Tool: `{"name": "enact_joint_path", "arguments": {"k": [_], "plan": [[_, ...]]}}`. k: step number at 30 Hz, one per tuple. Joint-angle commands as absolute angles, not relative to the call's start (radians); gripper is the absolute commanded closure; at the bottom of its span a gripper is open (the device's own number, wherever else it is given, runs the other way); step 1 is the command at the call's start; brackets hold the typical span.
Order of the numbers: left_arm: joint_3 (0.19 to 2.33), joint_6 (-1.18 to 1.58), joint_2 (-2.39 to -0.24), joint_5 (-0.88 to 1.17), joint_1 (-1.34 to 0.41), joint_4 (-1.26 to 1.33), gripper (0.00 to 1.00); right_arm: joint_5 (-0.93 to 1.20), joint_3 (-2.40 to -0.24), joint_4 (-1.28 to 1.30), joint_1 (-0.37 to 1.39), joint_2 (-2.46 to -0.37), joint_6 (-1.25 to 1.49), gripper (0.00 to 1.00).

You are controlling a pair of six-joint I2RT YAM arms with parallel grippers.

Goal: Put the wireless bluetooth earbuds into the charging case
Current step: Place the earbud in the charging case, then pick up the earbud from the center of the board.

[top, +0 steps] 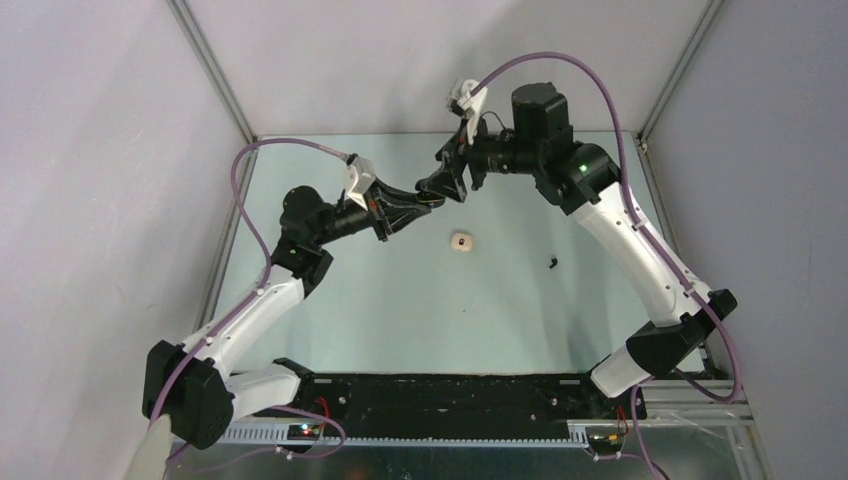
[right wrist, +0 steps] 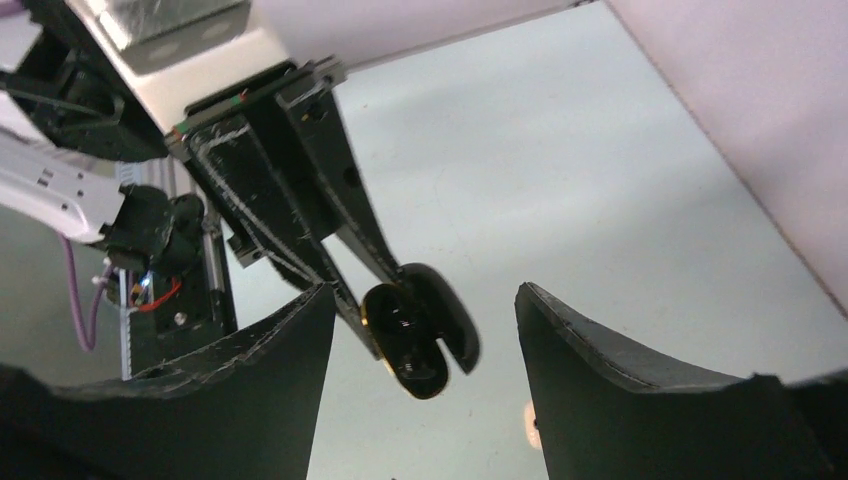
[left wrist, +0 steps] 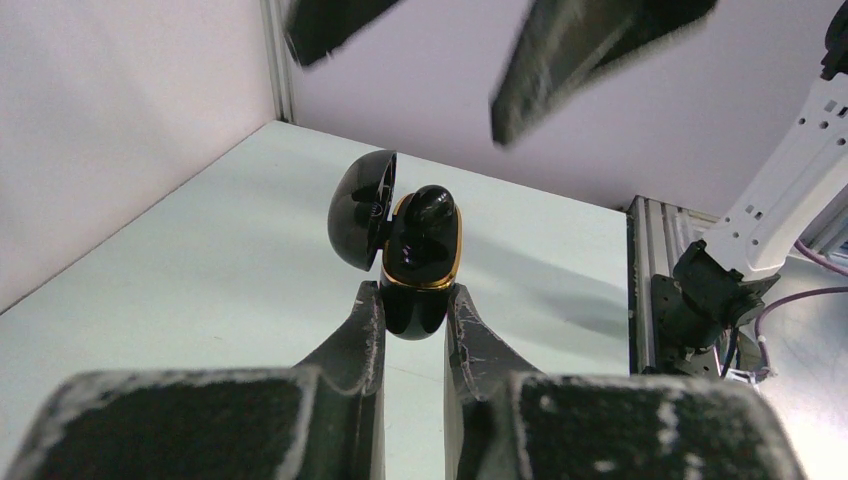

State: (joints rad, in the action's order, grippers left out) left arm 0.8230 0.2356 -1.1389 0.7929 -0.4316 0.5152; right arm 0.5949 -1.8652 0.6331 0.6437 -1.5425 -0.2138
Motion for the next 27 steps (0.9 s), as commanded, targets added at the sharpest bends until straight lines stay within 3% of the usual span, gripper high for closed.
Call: {"name": "enact_joint_path", "arguments": {"k": [1,11,18,27], "plan": [[0.824,0.211,-1.125,0.816,-0.422,0.567,1.00,0.574,-1.969,0.609,0.610,-1.554,-0.164,0.28],[0.820,0.127,-1.123,0.863,-0.418,0.567,1.00,0.626,-1.920,0.729,0.576,-1.550,-0.173,0.27],[0.801,0.013,-1.118,0.912,-0.409,0.547,1.00,0.718,-1.928,0.790,0.537,-1.546,-0.210,0.36],[0.867,0.010,-1.150,0.918,-0.402,0.472,1.00,0.718,-1.852,0.907,0.349,-1.474,-0.249,0.37]]}}
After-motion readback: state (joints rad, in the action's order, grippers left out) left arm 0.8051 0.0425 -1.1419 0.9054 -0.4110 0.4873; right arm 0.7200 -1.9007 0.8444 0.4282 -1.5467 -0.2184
